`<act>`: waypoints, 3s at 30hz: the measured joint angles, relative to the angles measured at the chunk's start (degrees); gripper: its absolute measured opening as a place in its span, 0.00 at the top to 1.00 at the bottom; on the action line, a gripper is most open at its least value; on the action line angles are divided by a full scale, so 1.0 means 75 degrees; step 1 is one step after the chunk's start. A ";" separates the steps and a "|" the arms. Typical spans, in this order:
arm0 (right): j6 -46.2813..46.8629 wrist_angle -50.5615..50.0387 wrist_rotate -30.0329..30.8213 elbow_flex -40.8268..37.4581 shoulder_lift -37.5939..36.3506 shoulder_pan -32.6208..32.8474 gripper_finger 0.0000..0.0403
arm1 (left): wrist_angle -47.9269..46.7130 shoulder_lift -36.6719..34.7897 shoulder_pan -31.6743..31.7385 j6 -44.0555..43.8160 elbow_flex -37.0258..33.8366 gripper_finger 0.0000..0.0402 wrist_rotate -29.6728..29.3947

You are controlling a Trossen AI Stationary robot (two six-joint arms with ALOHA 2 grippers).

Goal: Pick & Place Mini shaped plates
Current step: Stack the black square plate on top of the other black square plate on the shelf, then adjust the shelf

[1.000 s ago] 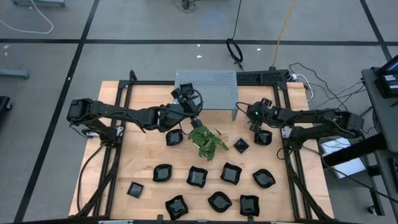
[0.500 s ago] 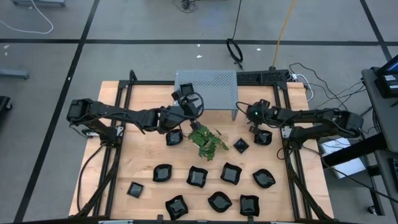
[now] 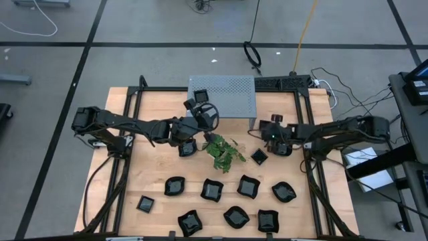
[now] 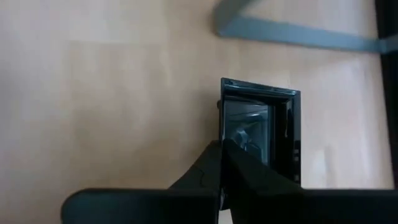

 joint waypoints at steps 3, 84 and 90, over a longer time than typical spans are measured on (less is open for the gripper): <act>0.0365 0.0027 0.0006 0.0221 -0.0006 0.0407 1.00 | 0.0002 0.0000 -0.0003 -0.0013 0.0000 0.64 -0.0020; 0.2148 0.1728 -0.1439 0.0853 -0.0402 0.1651 0.60 | -0.0110 0.0000 -0.0251 -0.0318 0.0000 0.64 -0.0027; 0.1693 0.2615 -0.1111 0.0853 0.0180 0.1576 0.60 | -0.0113 0.0000 -0.0268 -0.0326 0.0000 0.64 -0.0021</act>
